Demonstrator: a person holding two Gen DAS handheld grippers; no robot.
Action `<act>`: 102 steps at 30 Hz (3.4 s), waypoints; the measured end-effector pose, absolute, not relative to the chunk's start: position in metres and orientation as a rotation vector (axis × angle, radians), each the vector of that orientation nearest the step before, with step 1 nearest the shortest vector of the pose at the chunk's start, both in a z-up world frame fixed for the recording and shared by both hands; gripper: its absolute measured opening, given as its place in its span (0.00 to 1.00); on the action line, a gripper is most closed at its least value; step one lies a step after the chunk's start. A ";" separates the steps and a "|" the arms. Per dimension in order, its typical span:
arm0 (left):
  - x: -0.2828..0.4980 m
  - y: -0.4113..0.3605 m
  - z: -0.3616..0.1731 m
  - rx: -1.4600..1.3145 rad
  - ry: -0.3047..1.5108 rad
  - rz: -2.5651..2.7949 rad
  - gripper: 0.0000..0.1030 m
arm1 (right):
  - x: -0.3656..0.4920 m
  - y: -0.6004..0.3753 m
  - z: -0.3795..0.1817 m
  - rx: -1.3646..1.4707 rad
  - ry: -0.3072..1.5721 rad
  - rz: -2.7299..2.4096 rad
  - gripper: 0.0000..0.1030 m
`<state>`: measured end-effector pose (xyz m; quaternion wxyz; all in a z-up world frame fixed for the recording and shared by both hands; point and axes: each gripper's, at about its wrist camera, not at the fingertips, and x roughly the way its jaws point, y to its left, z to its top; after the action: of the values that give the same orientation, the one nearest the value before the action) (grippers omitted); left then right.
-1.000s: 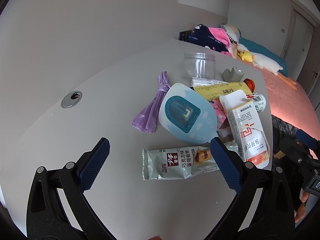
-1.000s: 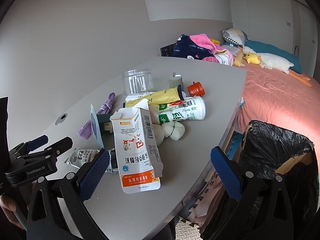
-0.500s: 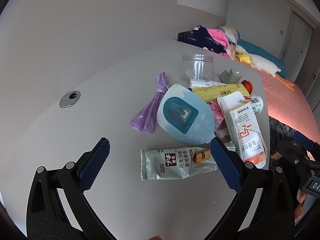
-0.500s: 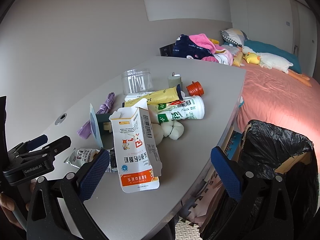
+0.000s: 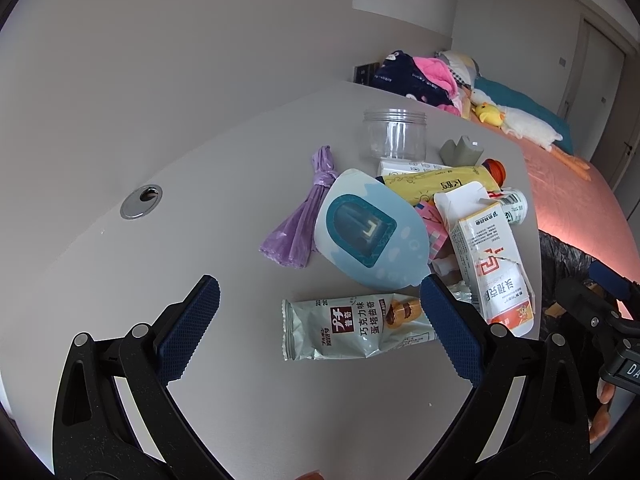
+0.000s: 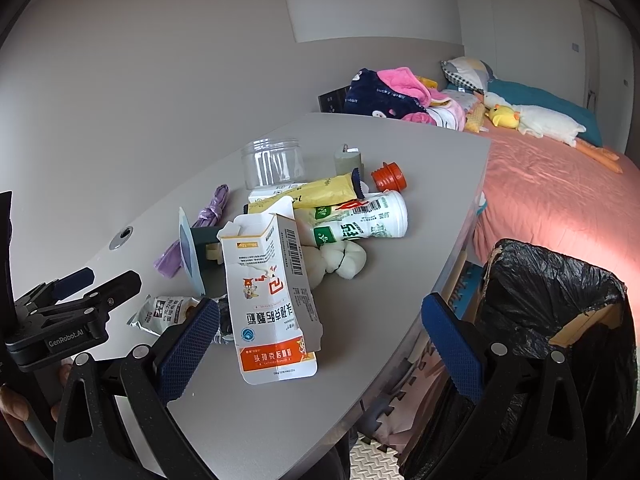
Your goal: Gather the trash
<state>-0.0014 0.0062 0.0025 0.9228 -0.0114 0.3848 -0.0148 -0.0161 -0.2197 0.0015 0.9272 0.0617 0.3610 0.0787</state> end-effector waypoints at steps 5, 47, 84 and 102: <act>0.000 0.007 0.001 -0.016 0.800 -0.032 0.94 | -0.017 -0.219 0.001 0.135 0.738 0.186 0.97; 0.071 0.040 -0.028 0.008 0.865 -0.048 0.82 | 0.047 -0.205 -0.037 0.204 0.811 0.357 0.40; 0.074 0.074 0.018 0.006 0.666 -0.001 0.03 | 0.028 -0.200 -0.017 0.217 0.708 0.428 0.19; 0.026 0.006 0.095 0.093 0.502 -0.103 0.00 | -0.017 -0.250 0.031 0.258 0.558 0.370 0.19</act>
<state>0.0258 0.0058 0.0953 0.9663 0.0457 0.2483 -0.0510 -0.0171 -0.2505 0.0308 0.9363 0.1261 0.2732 0.1809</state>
